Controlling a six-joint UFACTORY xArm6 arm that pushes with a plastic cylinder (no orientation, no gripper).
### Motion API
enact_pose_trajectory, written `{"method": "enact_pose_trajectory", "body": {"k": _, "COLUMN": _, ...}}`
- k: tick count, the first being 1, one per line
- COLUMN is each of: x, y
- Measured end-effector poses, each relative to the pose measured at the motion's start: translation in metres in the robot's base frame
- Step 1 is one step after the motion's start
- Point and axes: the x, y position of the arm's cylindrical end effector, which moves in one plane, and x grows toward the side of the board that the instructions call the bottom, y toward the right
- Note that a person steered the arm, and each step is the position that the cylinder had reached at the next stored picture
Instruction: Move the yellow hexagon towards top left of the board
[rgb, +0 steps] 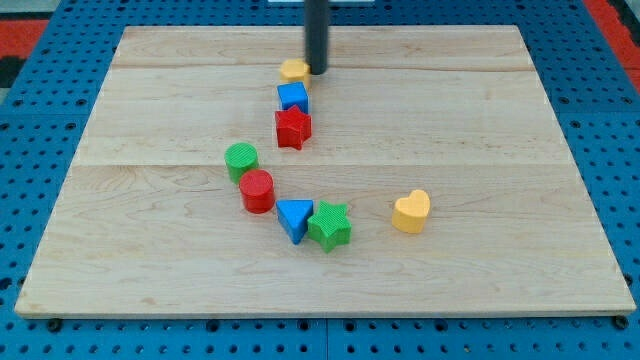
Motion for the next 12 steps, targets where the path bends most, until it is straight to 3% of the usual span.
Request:
{"method": "enact_pose_trajectory", "body": {"k": 1, "x": 0.018, "y": 0.027}}
{"method": "enact_pose_trajectory", "body": {"k": 2, "x": 0.045, "y": -0.006}}
{"method": "enact_pose_trajectory", "body": {"k": 3, "x": 0.041, "y": -0.067}}
{"method": "enact_pose_trajectory", "body": {"k": 5, "x": -0.022, "y": -0.067}}
{"method": "enact_pose_trajectory", "body": {"k": 8, "x": -0.056, "y": -0.055}}
{"method": "enact_pose_trajectory", "body": {"k": 10, "x": -0.056, "y": -0.123}}
{"method": "enact_pose_trajectory", "body": {"k": 12, "x": -0.062, "y": -0.123}}
